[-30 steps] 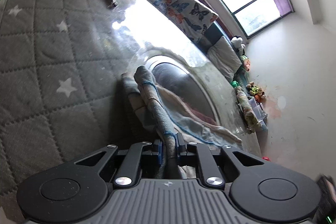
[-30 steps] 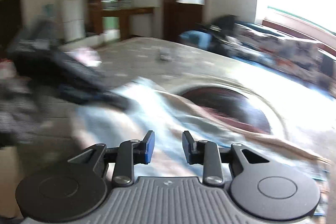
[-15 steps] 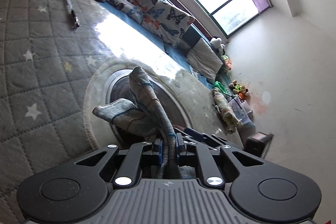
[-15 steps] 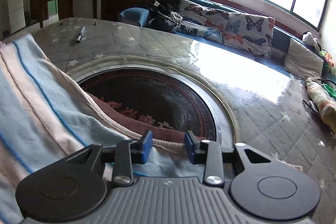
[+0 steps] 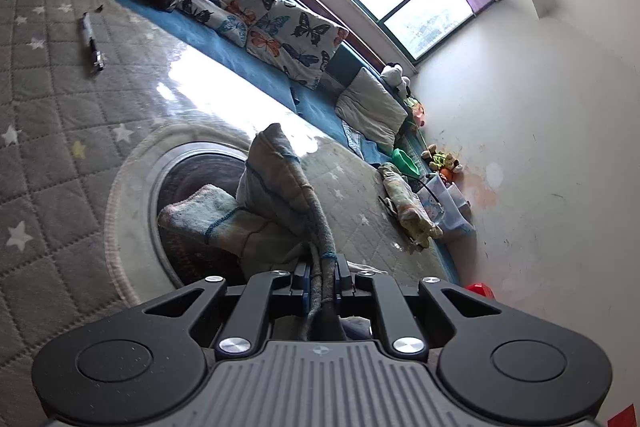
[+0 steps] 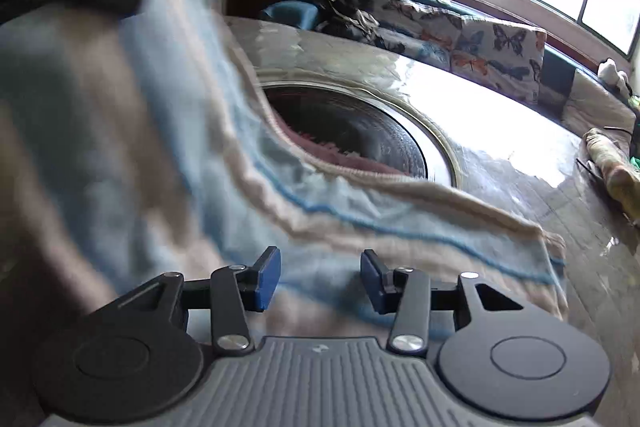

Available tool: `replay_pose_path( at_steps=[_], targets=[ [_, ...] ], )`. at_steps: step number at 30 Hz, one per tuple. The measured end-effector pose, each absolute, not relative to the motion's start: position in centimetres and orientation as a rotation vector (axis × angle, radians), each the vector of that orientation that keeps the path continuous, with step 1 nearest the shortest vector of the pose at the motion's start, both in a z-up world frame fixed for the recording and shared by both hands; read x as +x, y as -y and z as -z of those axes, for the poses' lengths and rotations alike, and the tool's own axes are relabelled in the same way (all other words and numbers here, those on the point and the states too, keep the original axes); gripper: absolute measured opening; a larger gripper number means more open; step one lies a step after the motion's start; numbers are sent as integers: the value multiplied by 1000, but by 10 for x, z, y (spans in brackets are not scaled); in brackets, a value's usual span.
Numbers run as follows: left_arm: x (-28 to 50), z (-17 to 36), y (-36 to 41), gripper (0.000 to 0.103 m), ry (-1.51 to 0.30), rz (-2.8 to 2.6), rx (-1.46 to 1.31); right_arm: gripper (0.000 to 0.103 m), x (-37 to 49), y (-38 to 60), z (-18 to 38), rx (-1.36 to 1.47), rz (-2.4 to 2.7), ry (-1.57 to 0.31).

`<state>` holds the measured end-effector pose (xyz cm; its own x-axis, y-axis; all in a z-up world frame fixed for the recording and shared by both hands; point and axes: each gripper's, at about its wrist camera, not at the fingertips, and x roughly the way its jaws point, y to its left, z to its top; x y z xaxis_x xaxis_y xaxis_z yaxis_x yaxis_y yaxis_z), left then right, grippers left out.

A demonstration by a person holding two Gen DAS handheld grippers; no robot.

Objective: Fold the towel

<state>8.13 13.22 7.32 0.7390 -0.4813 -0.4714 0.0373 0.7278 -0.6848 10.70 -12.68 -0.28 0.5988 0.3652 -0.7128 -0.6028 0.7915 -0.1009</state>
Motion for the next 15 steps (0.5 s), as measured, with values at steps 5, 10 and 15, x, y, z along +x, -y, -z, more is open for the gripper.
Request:
replay_pose_path(
  at_steps=[5, 10, 15],
  targets=[
    [85, -83, -112, 12, -700, 311, -681, 56, 57, 147, -2, -372, -652, -731],
    [92, -99, -81, 12, -703, 327, -629, 57, 31, 169, -4, -371, -658, -701],
    [108, -109, -41, 12, -717, 346, -582, 59, 34, 211, -12, -258, -581, -669]
  ],
)
